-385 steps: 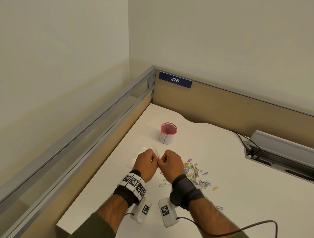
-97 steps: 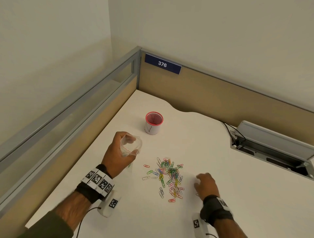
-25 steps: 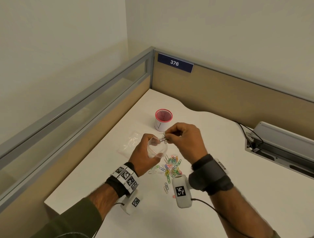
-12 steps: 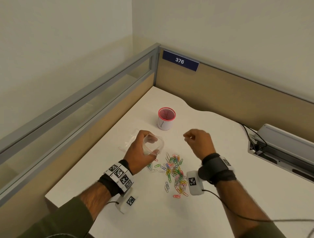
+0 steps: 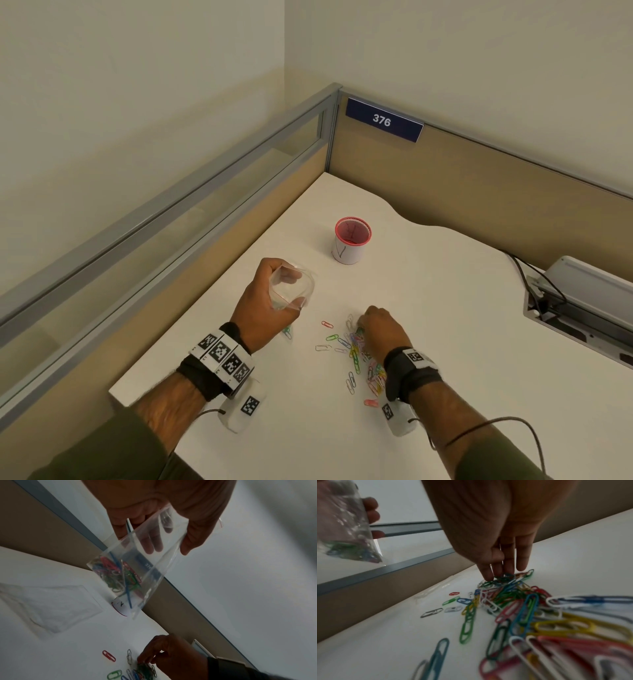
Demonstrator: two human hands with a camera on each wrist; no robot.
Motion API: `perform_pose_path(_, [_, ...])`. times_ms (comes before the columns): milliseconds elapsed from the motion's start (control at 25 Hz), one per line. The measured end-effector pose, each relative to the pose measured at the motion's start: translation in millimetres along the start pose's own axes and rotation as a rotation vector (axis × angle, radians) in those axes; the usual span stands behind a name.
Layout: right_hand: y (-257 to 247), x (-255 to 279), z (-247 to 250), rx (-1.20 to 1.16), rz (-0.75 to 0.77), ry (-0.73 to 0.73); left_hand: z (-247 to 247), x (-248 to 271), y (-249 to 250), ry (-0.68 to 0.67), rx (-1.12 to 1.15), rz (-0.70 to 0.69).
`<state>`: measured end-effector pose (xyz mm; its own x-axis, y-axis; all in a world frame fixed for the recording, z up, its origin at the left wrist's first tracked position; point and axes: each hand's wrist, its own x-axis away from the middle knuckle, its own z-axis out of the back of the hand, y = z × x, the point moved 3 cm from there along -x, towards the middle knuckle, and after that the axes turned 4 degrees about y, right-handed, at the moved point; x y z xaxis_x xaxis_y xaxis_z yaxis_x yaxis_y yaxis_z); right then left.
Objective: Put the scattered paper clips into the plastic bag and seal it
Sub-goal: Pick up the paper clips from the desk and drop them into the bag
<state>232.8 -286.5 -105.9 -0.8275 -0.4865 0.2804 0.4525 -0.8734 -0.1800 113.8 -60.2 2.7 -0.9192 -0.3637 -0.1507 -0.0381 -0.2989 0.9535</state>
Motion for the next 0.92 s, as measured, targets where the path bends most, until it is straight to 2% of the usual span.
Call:
perform_pose_path(80, [-1.4, -4.2, 3.5, -0.112, -0.027, 0.056, -1.1, -0.1, 1.7, -0.009, -0.006, -0.005])
perform_pose_path(200, [-20.2, -6.1, 5.0, -0.210, 0.040, 0.047, -2.2, 1.3, 3.6, -0.017, -0.002, -0.013])
perform_pose_path(400, [-61.8, 2.1, -11.5, -0.147, 0.226, -0.046, -2.3, 2.1, 5.0, -0.006, -0.004, -0.032])
perform_pose_path(560, [-65.8, 10.3, -16.6, -0.031, 0.319, 0.010, -2.9, 3.4, 5.4, 0.002, -0.011, -0.039])
perform_pose_path(720, [-22.1, 22.4, -6.3, 0.002, 0.235, 0.027, -0.3, 2.9, 6.9, 0.014, -0.011, -0.045])
perform_pose_path(840, [12.5, 29.7, 16.3, -0.152, 0.032, 0.150, -0.5, 3.3, 5.3, 0.015, -0.009, -0.047])
perform_pose_path(920, [26.1, 31.3, 21.1, -0.211, -0.090, 0.096, -2.3, 5.0, 3.8, 0.010, 0.002, -0.050])
